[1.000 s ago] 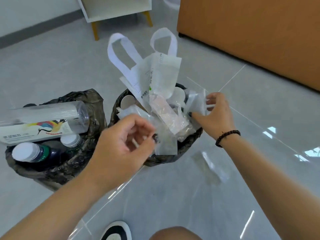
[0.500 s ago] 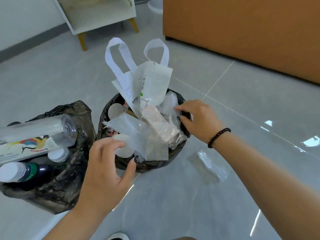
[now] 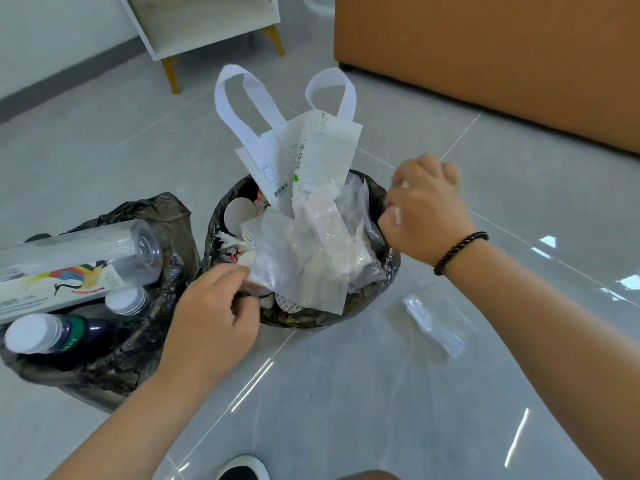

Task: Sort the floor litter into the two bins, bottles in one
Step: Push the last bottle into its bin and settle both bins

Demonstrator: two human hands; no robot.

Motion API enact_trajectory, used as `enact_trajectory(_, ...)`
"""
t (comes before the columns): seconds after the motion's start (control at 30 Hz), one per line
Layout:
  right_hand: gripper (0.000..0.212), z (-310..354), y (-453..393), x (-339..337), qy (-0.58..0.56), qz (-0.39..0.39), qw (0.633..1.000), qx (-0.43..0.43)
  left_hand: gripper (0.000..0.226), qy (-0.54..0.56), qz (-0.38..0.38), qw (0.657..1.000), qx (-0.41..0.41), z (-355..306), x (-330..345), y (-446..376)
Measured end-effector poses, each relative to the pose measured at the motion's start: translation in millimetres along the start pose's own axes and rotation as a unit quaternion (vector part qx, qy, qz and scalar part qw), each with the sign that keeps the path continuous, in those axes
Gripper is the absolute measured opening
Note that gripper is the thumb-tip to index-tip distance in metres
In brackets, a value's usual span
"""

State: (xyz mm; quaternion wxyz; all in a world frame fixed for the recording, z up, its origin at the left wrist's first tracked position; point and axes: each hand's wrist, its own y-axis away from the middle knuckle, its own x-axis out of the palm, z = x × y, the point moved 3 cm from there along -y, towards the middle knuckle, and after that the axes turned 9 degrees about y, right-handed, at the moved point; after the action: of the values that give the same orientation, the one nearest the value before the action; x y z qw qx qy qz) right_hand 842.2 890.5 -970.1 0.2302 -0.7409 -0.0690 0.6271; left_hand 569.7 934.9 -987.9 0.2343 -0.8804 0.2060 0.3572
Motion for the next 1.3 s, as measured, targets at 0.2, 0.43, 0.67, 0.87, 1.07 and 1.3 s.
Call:
enact_trajectory(0.2, 0.011, -60.6, 83.1, 49.6, -0.198, 0.099, 0.901, 0.373, 0.027, 0.107, -0.08, 0.987, -0.093, 4.5, -20.7, 0.4)
enact_trajectory(0.43, 0.06, -24.0, 198.2, 157.9, -0.077, 0.463, 0.811, 0.349, 0.024, 0.126, -0.07, 0.986, -0.082, -5.1, -5.5, 7.4)
enact_trajectory(0.67, 0.026, -34.6, 180.6, 110.7, -0.186, 0.209, 0.799, 0.532, 0.025, 0.136, -0.076, 0.978, -0.139, 5.6, -13.6, 17.4)
enact_trajectory(0.87, 0.013, -16.2, 36.1, -61.7, -0.291, -0.192, 0.926, 0.148, 0.027, 0.109, -0.056, 0.973, -0.193, 18.0, -3.5, 23.9)
enact_trajectory(1.07, 0.022, 69.7, -28.0, -42.9, -0.129, -0.015, 0.97, -0.207, 0.03, 0.148, -0.081, 0.958, -0.232, 18.5, -10.3, 20.8)
enact_trajectory(1.3, 0.029, 22.9, 16.1, -48.7, -0.364, -0.039, 0.922, 0.122, 0.034, 0.222, -0.064, 0.92, -0.316, 35.9, -22.0, 59.5)
